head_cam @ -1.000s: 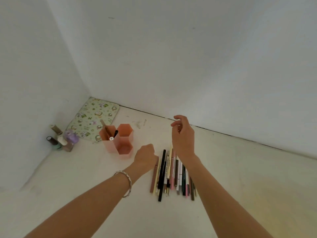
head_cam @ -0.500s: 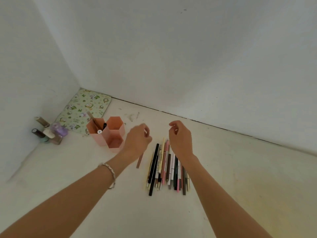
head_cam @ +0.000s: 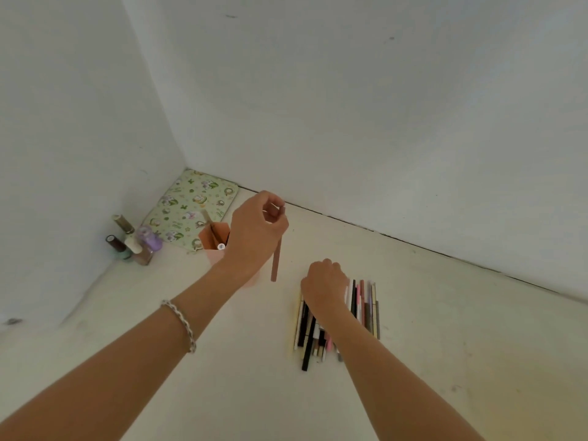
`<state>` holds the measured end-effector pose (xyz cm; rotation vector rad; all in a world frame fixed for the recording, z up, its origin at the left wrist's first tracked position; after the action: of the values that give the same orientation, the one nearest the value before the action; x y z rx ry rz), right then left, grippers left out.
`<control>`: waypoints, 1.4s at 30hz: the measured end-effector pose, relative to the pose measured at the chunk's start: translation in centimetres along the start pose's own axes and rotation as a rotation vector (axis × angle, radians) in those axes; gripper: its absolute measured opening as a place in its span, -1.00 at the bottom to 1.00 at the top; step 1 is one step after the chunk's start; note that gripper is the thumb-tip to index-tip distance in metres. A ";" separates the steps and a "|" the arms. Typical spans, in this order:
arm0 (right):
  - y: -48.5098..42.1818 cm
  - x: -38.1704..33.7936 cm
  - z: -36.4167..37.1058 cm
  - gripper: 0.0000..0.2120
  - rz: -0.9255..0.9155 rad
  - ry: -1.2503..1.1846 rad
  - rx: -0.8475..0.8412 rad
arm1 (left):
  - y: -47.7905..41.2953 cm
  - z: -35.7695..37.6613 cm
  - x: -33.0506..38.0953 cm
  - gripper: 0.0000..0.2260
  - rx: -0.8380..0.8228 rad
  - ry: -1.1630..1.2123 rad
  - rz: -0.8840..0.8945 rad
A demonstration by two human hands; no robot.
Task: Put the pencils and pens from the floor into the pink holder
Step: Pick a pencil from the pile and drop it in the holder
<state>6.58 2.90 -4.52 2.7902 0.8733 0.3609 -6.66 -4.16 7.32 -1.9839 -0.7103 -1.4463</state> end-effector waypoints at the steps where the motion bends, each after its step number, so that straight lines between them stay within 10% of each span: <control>1: -0.2 -0.1 -0.3 -0.88 0.001 -0.020 0.016 | 0.0 -0.3 0.2 -0.85 0.013 0.013 0.005; 13: 0.4 -1.6 0.0 -0.95 0.045 0.035 -0.088 | 0.3 -0.6 1.9 -0.84 0.002 0.094 0.019; 19: -0.6 0.4 -2.7 -0.77 0.178 -0.453 -0.059 | -0.3 -2.3 2.5 -0.85 0.051 0.113 0.054; 28: -1.3 1.9 -13.2 -0.84 0.156 -1.321 0.559 | -2.7 -12.1 2.2 -0.83 0.512 0.208 0.204; 35: 0.8 -3.2 -14.9 -0.82 -0.042 -1.311 0.762 | -0.3 -10.3 -4.4 -0.87 0.230 -0.136 0.066; 42: 1.3 -7.5 -13.9 -0.82 -0.201 -1.157 0.732 | -0.4 -13.9 -2.9 -0.74 0.370 -0.009 0.048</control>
<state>-2.71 -0.94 7.76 2.6283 1.0013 -1.7079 -16.84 -14.09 8.02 -1.7098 -0.8589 -1.1794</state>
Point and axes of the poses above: each hand's wrist, its own y-axis away from the middle knuckle, its own z-axis out of the palm, x = y × z, the point moved 3 cm from there along -y, towards the middle knuckle, and after that the axes turned 15 degrees about y, right-handed, at the moved point
